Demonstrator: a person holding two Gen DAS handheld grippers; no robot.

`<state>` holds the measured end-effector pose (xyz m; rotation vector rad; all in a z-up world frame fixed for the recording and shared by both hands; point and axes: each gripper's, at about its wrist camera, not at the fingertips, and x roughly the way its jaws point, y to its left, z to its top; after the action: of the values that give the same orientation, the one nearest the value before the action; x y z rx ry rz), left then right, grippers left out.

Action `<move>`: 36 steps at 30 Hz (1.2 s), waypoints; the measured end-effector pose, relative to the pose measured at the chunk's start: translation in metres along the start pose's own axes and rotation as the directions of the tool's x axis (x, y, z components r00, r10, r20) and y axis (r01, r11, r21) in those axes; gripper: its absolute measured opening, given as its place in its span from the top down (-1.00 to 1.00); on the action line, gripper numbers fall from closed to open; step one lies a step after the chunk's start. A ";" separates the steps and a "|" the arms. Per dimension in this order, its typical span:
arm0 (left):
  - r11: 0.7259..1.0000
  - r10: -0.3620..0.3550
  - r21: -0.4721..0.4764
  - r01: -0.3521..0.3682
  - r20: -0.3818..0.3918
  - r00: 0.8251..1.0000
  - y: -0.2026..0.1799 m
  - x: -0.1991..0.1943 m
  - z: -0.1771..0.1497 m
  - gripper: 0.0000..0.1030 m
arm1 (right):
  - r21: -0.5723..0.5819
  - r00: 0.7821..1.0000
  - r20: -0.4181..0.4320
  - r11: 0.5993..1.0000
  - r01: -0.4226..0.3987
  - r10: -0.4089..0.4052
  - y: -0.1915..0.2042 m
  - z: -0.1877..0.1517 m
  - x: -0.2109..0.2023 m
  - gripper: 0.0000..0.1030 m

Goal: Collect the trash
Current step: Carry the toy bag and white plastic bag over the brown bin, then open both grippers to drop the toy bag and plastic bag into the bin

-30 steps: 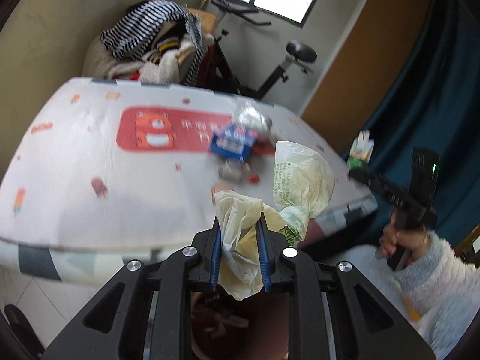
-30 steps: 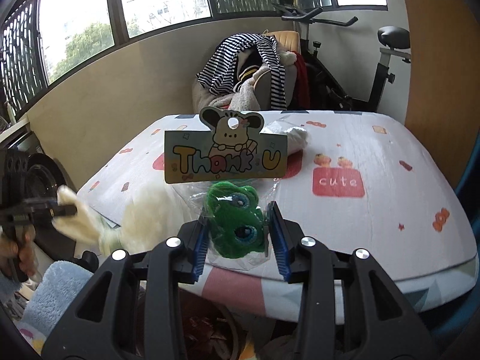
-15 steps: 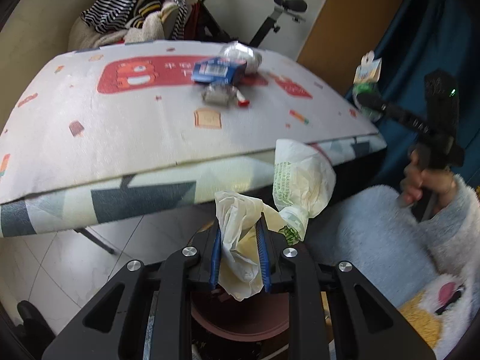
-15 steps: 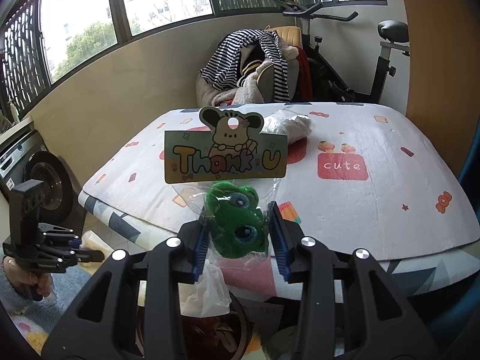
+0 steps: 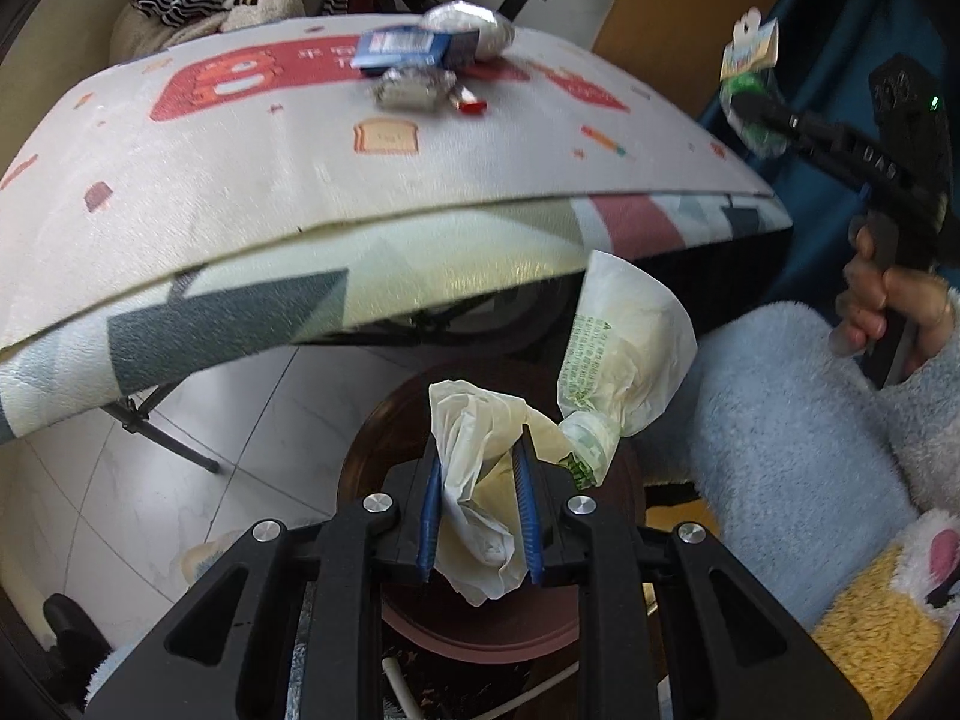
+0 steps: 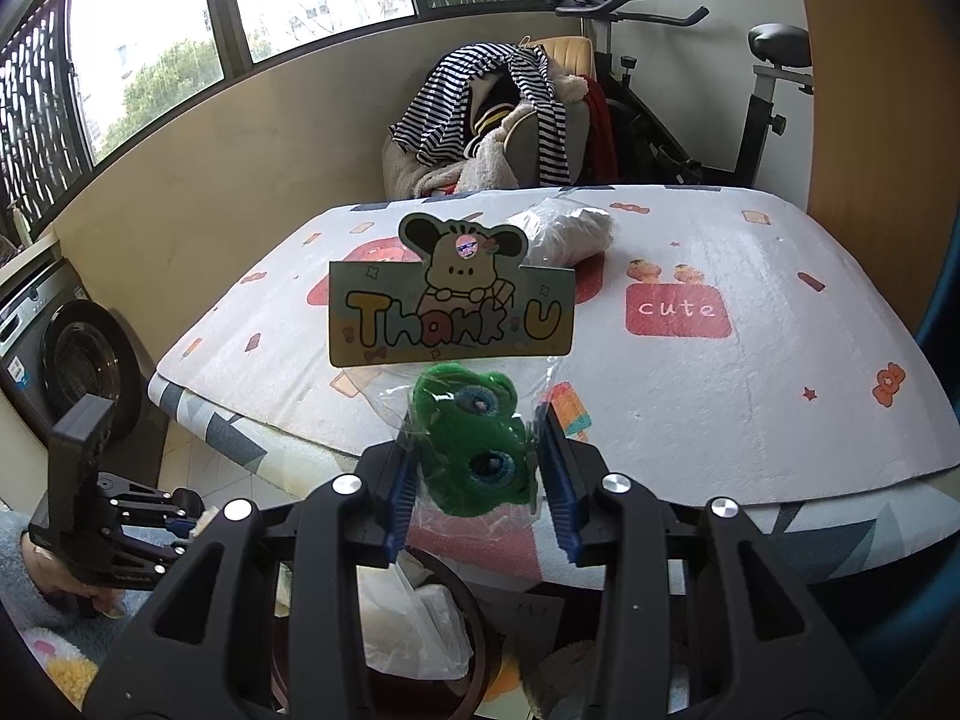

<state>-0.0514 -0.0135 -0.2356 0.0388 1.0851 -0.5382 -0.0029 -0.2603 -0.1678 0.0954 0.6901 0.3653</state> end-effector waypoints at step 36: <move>0.952 0.307 -0.135 -0.276 0.384 0.871 0.014 -0.089 -0.005 -0.89 | -0.230 0.946 -0.315 0.961 -0.151 0.073 0.084 -0.073 0.063 0.22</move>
<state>-0.0811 0.0355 -0.1657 0.0235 0.6775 -0.2144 -0.0298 -0.1618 -0.2450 -0.1674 0.9393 0.5833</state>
